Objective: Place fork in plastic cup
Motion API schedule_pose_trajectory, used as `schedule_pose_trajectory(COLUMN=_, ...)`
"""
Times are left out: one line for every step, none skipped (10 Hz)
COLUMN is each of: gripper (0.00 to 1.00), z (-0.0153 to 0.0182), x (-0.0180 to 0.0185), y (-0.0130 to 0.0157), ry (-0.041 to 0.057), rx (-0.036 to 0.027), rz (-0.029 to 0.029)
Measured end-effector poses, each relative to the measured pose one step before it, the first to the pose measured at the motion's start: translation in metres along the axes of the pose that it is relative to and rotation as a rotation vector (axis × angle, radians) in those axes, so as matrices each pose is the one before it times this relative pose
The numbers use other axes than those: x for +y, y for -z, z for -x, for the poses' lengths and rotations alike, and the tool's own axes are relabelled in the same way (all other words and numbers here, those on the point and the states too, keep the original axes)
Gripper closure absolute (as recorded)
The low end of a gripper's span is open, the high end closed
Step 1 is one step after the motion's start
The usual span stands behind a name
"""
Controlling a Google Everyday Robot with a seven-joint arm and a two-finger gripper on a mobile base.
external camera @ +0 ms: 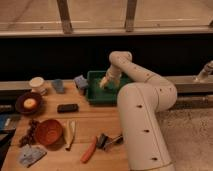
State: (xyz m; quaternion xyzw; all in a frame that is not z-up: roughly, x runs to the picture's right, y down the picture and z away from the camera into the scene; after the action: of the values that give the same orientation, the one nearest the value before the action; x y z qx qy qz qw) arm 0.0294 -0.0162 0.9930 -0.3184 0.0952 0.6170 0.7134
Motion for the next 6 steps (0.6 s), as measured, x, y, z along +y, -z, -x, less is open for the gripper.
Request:
schedule_pose_trajectory(gripper=0.3, z=0.00032, x=0.00089, y=-0.0003, ry=0.00178, rx=0.00068, rz=0.002)
schedule_pose_trajectory(gripper=0.3, z=-0.00057, x=0.00032, y=-0.00198, ry=0.00057, rx=0.0045, rz=0.00356)
schedule_pose_trajectory(gripper=0.3, z=0.00042, x=-0.0001, y=-0.0015, ry=0.00016, rx=0.00194, rz=0.00497)
schedule_pose_trajectory(gripper=0.3, z=0.00009, x=0.00047, y=-0.00279, ry=0.00175, rx=0.00556, rz=0.00596)
schedule_pose_trajectory(gripper=0.3, z=0.00153, x=0.00138, y=-0.00184, ry=0.00359, rx=0.00232, rz=0.00647)
schedule_pose_trajectory(gripper=0.3, z=0.00076, x=0.00156, y=-0.00236, ry=0.0042, rx=0.00344, rz=0.00506)
